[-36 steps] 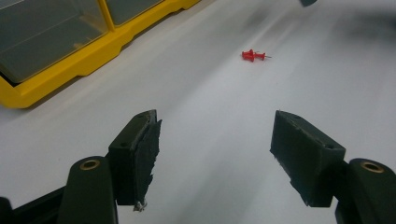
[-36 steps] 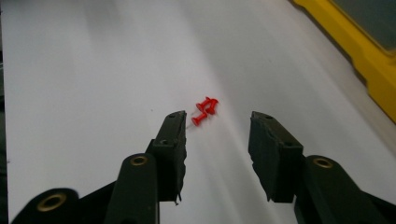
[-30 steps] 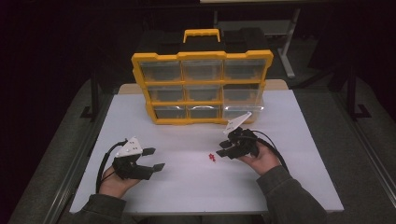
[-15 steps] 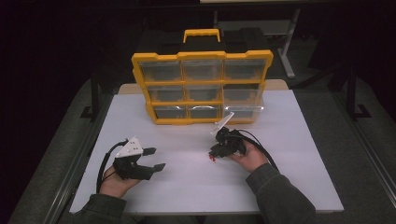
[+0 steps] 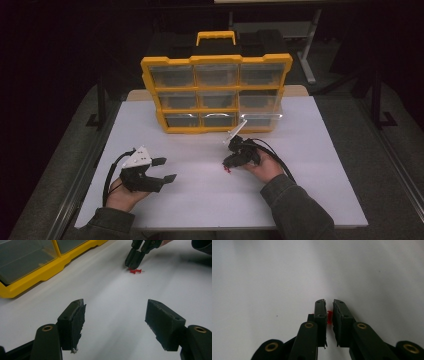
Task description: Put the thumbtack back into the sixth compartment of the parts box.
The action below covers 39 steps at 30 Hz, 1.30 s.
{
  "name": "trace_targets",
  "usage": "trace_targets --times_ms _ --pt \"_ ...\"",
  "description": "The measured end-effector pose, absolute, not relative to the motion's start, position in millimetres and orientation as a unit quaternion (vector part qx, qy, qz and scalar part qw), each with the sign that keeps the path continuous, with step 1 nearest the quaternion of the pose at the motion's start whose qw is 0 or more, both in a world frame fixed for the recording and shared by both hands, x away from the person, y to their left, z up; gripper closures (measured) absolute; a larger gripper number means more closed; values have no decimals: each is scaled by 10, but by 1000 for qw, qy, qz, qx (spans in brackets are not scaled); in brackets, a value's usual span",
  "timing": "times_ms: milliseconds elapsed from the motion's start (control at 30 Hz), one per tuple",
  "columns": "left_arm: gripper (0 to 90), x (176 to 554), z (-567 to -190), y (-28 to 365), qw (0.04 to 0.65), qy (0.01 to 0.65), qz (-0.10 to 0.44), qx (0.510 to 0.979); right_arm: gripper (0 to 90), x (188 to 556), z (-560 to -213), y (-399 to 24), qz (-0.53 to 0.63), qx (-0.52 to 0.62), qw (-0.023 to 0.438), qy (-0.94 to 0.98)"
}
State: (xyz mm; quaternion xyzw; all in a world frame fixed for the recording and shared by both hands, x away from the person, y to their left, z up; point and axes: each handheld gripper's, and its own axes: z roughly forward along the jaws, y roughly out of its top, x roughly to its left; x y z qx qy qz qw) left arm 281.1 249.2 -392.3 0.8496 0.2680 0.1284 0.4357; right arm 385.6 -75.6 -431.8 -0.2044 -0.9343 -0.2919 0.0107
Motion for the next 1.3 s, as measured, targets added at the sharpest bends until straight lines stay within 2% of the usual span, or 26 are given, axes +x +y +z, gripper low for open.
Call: trace_targets --times_ms 767,1100,1300 --pt "321 2814 -3908 2508 442 265 126 848 822 3860 -4275 -766 -286 -193 1 -939" --pt "321 2812 -3914 2513 444 268 124 846 822 3772 -4018 -720 -309 -157 3 -938" --pt "317 2809 -3908 2530 443 269 126 846 822 3709 -3753 -702 -330 -138 30 -933"
